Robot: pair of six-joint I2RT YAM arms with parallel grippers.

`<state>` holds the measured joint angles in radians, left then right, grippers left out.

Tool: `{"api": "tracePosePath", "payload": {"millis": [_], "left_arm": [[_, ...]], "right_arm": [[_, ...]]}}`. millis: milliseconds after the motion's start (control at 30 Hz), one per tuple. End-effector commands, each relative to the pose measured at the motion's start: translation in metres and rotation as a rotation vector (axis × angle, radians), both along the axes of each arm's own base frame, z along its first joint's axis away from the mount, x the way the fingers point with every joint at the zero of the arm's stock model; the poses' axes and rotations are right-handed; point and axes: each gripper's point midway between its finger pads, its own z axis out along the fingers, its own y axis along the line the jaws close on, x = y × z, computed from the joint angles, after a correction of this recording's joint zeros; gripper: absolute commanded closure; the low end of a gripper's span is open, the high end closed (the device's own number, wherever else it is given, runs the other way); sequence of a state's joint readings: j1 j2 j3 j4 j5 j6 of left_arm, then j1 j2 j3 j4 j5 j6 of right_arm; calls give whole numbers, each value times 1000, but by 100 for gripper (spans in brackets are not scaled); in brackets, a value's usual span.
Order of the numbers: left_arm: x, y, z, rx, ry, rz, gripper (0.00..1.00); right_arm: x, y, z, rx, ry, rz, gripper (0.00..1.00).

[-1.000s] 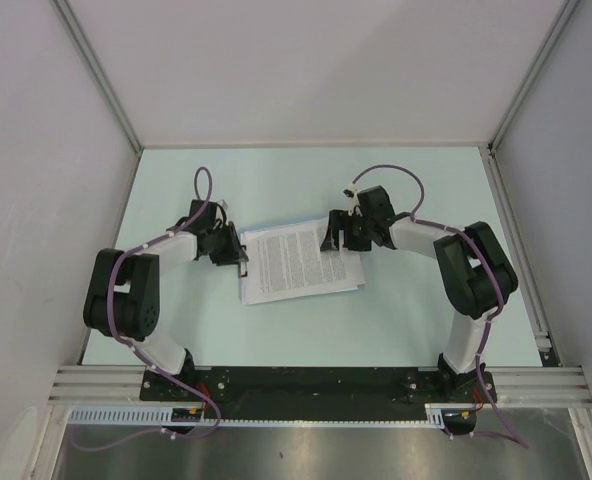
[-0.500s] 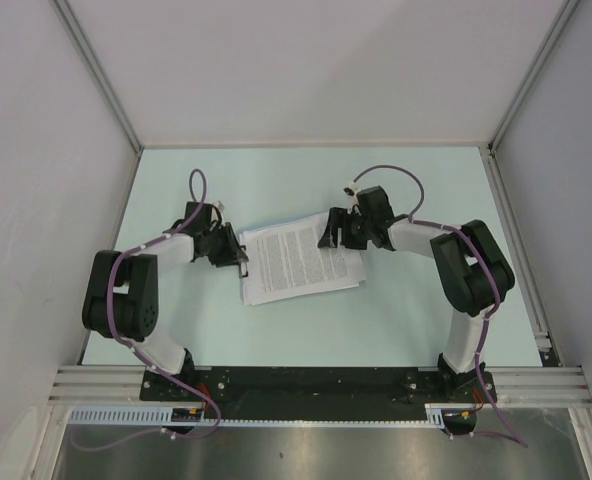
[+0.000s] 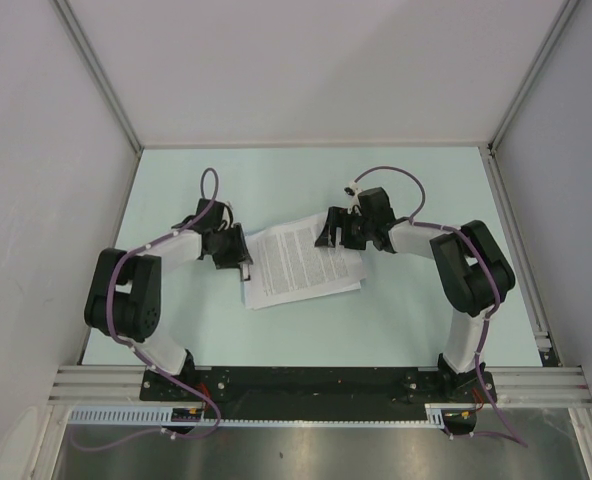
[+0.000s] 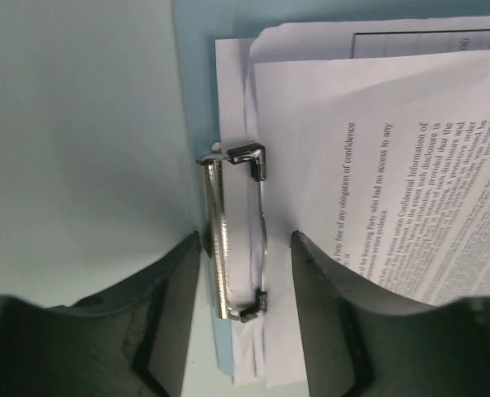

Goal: Put the files into the folder

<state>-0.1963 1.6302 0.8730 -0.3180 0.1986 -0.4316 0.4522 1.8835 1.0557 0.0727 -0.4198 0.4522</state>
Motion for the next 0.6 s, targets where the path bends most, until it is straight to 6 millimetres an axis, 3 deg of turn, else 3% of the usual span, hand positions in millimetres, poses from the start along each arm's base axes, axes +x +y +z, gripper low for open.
{"api": "tracePosePath", "payload": {"millis": [0,33,100,300,433,567], "left_arm": [[-9,5,0,92,38,-17,37],[-8,7,2,98,31,-11,28],[-9,6,3,99,30,-14,27],[-12,5,0,164,38,-30,37],[-16,6,1,204,41,-38,48],[-14,11,0,245,39,-30,51]], "right_arm": [[-20,-4,-25,-35,87,10,16],[-20,-4,-27,-39,90,10,16],[-21,-7,-32,-48,98,10,17],[-22,-9,-34,-57,106,11,18],[-21,-11,-34,-61,103,10,19],[-21,-12,-35,-63,106,6,19]]}}
